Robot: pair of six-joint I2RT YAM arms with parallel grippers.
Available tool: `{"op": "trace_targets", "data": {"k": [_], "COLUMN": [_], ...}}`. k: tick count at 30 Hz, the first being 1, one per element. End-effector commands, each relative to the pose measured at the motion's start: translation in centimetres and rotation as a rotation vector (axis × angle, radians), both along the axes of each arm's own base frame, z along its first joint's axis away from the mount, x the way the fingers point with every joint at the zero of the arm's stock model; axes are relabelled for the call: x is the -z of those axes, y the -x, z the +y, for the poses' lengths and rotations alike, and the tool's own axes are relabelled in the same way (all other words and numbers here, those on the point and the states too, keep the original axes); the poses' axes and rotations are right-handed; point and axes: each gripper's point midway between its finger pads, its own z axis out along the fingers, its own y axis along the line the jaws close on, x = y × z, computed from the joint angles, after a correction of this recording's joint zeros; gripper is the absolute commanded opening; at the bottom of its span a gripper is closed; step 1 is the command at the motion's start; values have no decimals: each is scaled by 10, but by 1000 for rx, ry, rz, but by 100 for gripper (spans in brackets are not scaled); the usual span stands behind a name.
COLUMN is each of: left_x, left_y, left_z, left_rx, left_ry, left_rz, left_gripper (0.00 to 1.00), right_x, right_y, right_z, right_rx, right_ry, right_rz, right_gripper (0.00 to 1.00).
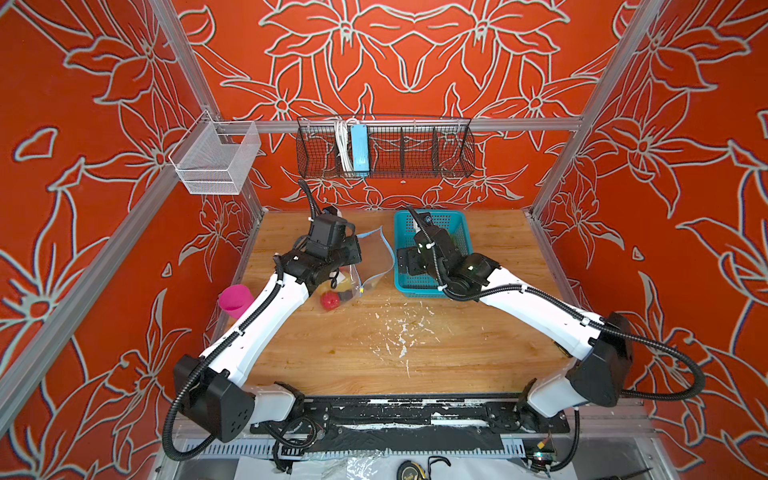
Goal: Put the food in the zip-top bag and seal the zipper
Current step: 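Withdraw the right gripper from the bag back over the basket, then lower the right gripper into the basket onto the white radish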
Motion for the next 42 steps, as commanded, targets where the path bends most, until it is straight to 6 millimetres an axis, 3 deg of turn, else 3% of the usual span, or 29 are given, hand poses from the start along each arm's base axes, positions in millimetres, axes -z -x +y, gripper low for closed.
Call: {"op": "trace_targets", "data": {"k": [1,18,27,34,42], "left_x": [-3,-6,-4,2,1], "left_y": [-3,-1,-2,-4,-3], "left_z": [1,2,1,0,-1], "left_rx": [-7,-6,-7,-7,-3], "left_ry": [12,20,17,15,23], "left_rz": [-9,-18,-12,4,3], "left_gripper": [0,0,0,0,0], "right_x": [10,90,103,115,143], "right_y": [-4,-27,-47,-67,-80], "right_z": [-24,-78,-94,-116,-134], "right_rx": [89,336,414,548,629], "right_ry": [94,41,33,48,44], "right_rz": [-7,319,337,354,410], "right_gripper": [98,98,98,94,87]}}
